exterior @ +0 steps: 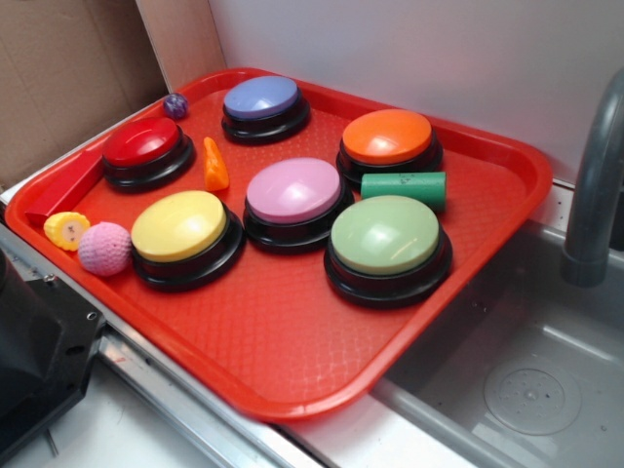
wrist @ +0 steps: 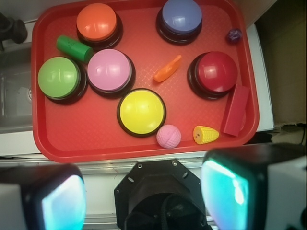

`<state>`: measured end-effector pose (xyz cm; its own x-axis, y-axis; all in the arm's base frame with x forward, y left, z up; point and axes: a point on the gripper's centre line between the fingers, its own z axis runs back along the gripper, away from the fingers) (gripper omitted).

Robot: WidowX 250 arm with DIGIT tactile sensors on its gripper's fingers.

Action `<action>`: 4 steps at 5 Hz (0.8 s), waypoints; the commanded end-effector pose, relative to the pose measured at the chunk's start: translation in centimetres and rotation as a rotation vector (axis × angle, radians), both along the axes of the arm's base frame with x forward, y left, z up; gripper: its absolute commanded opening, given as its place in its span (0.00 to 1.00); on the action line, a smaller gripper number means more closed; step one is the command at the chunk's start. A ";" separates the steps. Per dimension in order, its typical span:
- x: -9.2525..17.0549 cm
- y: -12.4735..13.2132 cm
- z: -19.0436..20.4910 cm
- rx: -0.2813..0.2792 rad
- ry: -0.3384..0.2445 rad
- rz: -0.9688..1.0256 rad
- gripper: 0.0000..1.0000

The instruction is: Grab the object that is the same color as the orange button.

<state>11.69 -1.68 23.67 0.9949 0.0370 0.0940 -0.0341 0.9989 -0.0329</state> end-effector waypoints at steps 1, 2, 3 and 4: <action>0.0 0.0 0.0 0.000 0.000 0.000 1.00; 2.0 0.2 -1.1 -0.033 -0.012 0.101 1.00; 3.7 0.8 -2.5 -0.039 -0.056 0.278 1.00; 5.6 1.7 -4.8 -0.013 -0.098 0.476 1.00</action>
<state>16.90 -0.34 18.22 0.8642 0.4793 0.1529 -0.4777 0.8771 -0.0494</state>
